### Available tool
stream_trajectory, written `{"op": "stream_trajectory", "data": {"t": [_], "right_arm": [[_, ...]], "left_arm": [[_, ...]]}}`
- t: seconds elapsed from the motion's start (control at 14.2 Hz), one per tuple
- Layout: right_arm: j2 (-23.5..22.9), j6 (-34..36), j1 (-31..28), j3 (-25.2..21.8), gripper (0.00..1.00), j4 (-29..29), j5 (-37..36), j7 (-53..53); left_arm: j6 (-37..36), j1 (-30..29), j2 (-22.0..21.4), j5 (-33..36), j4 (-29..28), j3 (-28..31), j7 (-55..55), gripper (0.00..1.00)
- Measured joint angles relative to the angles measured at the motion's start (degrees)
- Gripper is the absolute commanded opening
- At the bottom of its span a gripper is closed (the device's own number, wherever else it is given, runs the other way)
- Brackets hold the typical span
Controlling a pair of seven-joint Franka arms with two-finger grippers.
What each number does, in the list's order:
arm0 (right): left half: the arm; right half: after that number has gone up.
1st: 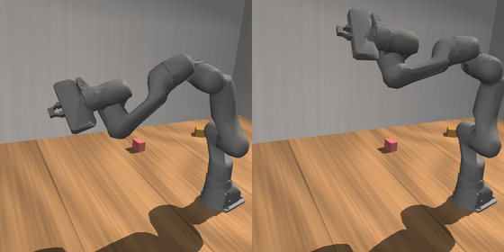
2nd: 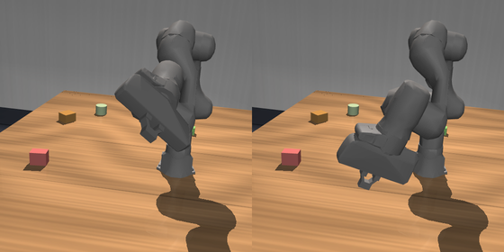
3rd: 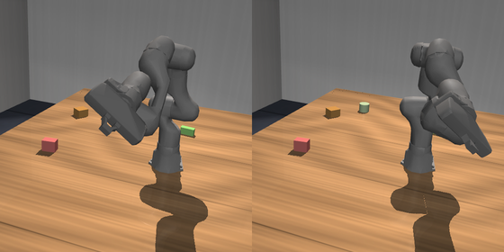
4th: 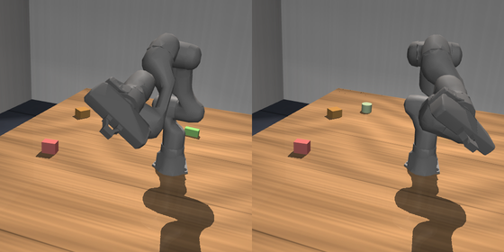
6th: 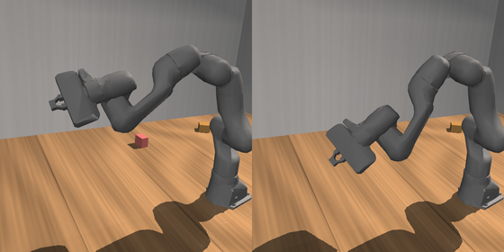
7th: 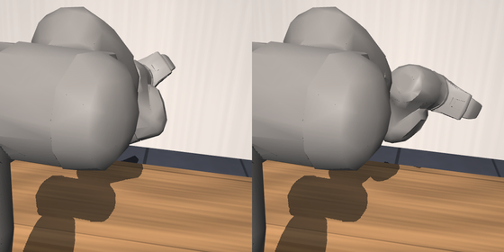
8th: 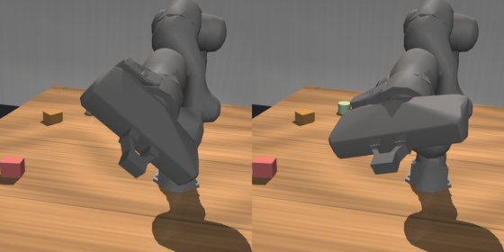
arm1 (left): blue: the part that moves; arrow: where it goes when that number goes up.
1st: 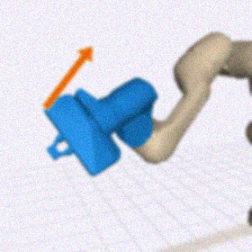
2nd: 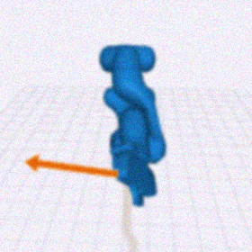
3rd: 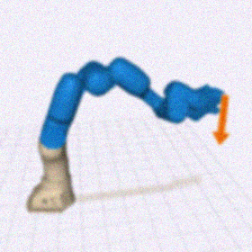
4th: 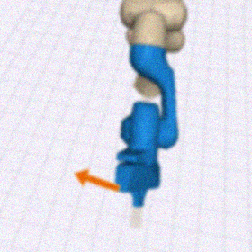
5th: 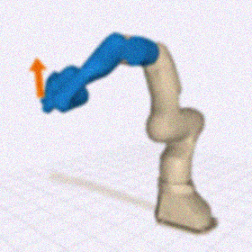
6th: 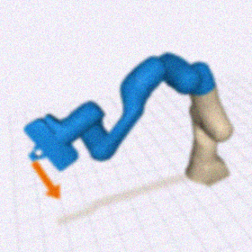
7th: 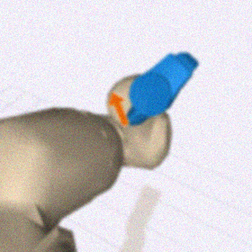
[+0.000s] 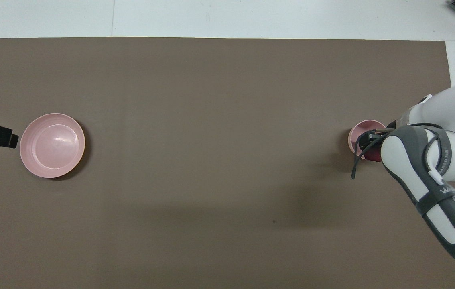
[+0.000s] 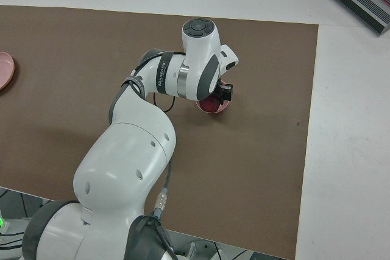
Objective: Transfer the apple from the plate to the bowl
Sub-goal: 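Open the right gripper to release the apple inside the bowl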
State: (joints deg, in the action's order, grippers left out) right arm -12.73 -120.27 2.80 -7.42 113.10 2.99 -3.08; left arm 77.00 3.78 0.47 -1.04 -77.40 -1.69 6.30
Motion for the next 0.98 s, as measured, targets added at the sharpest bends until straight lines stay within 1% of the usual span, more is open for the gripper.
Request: {"op": "stream_trajectory", "data": {"t": [0.42,0.98], "right_arm": [[-0.78,0.00,0.00,0.00,0.00,-1.46,0.00,0.00],[-2.09,-1.26,0.45,0.05,0.00,-2.88,0.00,0.22]], "left_arm": [[-0.39,0.08,-0.74,0.00,-0.26,2.34,0.00,1.00],[-0.22,-0.79,-1.32,0.00,-1.93,3.12,2.54,1.00]]}}
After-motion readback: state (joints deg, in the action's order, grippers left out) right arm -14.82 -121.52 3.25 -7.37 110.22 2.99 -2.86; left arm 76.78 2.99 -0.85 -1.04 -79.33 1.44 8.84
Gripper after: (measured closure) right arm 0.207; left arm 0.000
